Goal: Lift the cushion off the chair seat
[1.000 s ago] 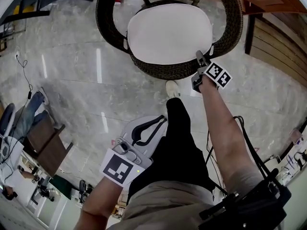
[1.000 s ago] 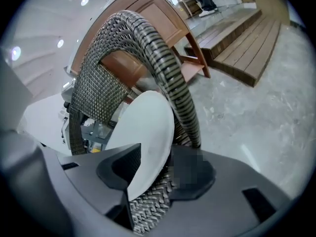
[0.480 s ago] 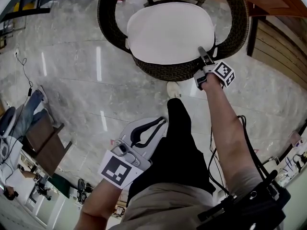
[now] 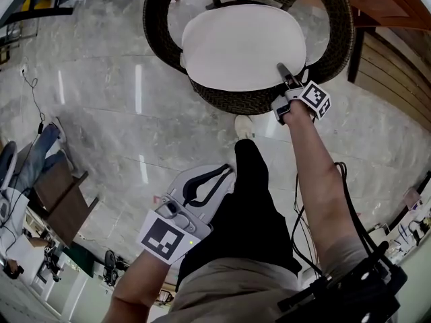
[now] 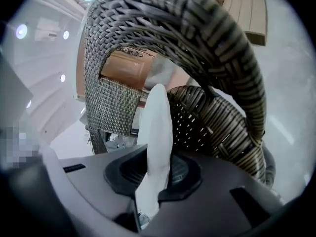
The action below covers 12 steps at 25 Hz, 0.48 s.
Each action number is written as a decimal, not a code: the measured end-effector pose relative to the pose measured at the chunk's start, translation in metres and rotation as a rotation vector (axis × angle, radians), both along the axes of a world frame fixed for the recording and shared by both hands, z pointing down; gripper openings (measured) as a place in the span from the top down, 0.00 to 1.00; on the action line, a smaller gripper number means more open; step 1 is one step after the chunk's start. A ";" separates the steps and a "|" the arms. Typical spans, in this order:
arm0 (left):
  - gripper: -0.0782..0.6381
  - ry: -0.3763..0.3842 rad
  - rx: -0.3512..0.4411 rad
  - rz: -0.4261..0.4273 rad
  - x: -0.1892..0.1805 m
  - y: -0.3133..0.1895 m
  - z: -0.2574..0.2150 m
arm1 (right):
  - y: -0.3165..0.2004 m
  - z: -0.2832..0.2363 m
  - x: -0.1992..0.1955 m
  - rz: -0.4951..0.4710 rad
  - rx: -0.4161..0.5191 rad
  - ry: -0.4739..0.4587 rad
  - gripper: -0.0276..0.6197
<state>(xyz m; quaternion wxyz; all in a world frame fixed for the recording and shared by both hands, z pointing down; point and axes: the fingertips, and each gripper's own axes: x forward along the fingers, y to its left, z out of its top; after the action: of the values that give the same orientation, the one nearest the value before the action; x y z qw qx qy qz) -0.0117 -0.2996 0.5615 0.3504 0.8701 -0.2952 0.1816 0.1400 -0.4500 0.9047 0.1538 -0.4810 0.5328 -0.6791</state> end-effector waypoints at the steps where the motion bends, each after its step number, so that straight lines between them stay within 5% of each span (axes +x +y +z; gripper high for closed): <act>1: 0.88 0.002 0.004 -0.004 -0.001 0.000 -0.001 | 0.000 -0.004 0.000 0.001 0.010 0.002 0.86; 12: 0.88 0.030 0.065 -0.018 -0.007 0.026 -0.036 | 0.015 -0.075 0.001 0.000 0.103 -0.004 0.89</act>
<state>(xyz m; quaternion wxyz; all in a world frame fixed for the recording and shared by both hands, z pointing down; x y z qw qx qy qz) -0.0188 -0.2736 0.5250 0.3280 0.8809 -0.3035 0.1556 0.1409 -0.4352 0.8299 0.1795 -0.4709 0.5668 -0.6517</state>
